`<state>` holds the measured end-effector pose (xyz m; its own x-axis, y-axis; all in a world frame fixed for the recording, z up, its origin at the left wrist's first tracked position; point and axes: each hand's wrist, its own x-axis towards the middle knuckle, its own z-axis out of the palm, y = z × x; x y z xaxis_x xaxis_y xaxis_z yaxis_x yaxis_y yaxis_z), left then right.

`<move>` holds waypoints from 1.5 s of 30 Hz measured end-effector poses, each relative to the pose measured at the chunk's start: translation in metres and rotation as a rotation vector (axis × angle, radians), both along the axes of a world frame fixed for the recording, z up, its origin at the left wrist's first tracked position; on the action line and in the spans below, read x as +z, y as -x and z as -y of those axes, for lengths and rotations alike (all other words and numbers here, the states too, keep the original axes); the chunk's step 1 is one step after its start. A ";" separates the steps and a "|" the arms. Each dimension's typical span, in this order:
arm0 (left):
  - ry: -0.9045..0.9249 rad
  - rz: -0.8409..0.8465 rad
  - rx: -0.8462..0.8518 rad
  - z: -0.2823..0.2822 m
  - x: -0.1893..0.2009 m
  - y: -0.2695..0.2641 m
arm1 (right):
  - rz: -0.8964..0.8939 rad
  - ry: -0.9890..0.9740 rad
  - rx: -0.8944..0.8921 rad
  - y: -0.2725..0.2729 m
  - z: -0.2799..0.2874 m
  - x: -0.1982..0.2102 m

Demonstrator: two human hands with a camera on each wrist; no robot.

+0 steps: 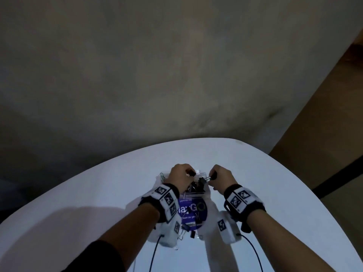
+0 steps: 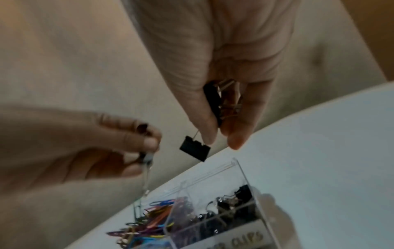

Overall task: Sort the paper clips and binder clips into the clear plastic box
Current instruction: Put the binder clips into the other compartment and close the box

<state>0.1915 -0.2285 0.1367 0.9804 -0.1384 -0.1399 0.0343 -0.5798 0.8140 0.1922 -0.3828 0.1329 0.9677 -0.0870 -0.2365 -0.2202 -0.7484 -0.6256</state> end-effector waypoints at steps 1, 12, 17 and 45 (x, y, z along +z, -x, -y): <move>-0.010 0.007 0.014 0.008 0.000 -0.008 | -0.009 0.088 0.045 -0.007 -0.005 0.003; -0.075 -0.231 -0.030 -0.027 -0.017 0.024 | -0.105 -0.327 0.120 0.002 0.008 -0.014; -0.617 -0.357 -0.382 -0.060 -0.055 0.090 | -0.150 -0.273 -0.012 0.042 0.025 -0.034; -0.460 -0.186 -0.361 -0.020 -0.084 0.053 | -0.297 0.268 0.203 0.062 -0.038 -0.086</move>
<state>0.1384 -0.2088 0.0529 0.8360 -0.3422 -0.4289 -0.1122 -0.8718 0.4769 0.1298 -0.3448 0.0468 0.8651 0.0013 -0.5016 -0.1933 -0.9218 -0.3359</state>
